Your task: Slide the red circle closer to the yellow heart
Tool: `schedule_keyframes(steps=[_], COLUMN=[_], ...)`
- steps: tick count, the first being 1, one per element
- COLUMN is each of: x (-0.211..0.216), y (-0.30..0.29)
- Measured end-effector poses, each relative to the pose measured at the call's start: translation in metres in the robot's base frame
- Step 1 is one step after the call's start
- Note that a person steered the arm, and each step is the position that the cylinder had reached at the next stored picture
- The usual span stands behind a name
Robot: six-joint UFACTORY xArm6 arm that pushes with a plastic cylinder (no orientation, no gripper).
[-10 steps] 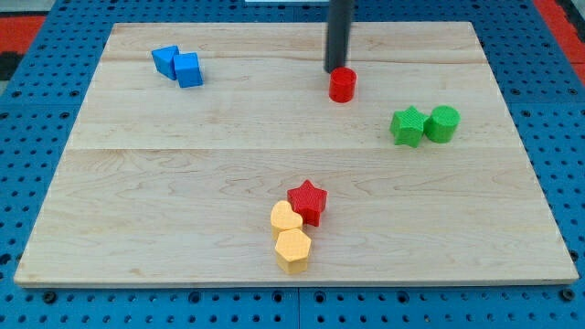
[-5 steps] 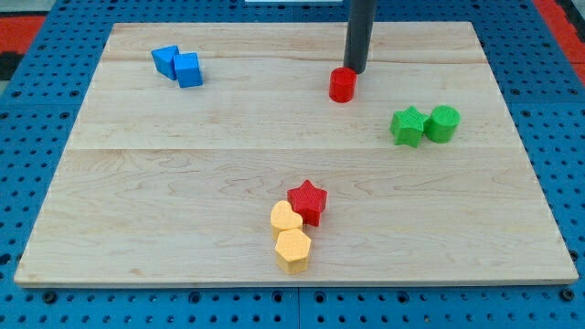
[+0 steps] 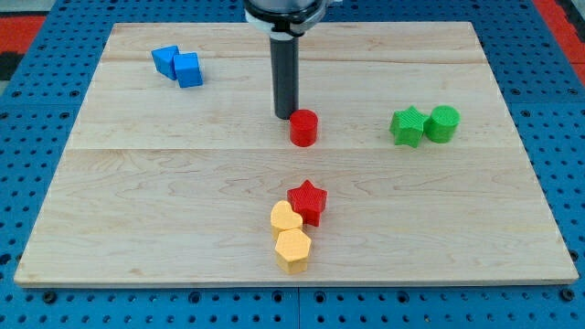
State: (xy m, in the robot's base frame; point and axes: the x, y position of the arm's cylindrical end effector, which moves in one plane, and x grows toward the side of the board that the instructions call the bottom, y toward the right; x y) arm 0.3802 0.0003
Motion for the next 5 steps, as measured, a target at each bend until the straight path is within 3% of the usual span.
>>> schedule_keyframes(steps=[2, 5], x=[0.004, 0.068], y=[0.024, 0.003])
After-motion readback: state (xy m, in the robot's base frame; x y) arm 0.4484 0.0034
